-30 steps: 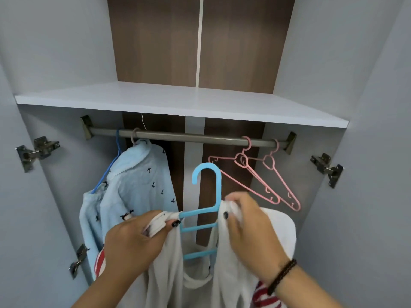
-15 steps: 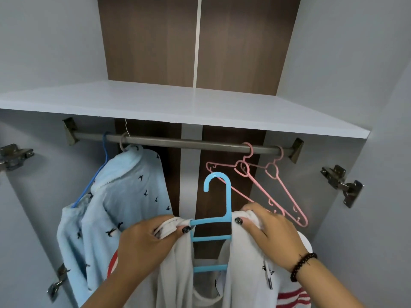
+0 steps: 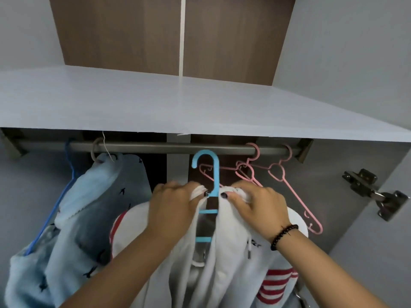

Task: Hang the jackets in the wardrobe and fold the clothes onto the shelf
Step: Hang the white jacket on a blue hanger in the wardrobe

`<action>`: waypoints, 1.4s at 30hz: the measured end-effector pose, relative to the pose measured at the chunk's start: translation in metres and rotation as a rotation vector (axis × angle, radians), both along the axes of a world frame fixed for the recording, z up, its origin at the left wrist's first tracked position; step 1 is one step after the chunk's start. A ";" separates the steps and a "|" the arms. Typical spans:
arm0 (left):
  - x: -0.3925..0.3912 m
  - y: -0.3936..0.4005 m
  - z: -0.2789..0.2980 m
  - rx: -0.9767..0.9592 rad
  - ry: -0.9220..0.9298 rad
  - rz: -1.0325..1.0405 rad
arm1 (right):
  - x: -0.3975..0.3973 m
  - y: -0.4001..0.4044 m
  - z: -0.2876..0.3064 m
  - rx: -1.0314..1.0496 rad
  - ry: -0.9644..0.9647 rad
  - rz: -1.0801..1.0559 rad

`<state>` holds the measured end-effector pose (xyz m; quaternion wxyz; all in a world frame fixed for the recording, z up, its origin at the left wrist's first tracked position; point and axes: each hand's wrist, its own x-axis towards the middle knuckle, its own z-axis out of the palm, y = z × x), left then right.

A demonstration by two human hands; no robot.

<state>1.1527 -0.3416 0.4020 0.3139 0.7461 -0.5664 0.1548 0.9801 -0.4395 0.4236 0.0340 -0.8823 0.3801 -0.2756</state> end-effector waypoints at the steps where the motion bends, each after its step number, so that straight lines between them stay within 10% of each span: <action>1: 0.000 -0.010 0.002 0.007 0.054 -0.020 | 0.011 0.000 0.002 -0.034 0.023 -0.012; 13: 0.031 -0.066 -0.033 -0.345 0.649 -0.036 | 0.078 -0.047 0.013 -0.041 0.017 -0.219; 22: 0.049 -0.080 -0.034 -0.438 0.619 -0.127 | 0.092 -0.061 0.008 -0.082 -0.010 -0.234; 42: 0.027 -0.082 -0.132 0.215 0.860 -0.033 | 0.082 -0.062 -0.055 0.251 -0.136 0.033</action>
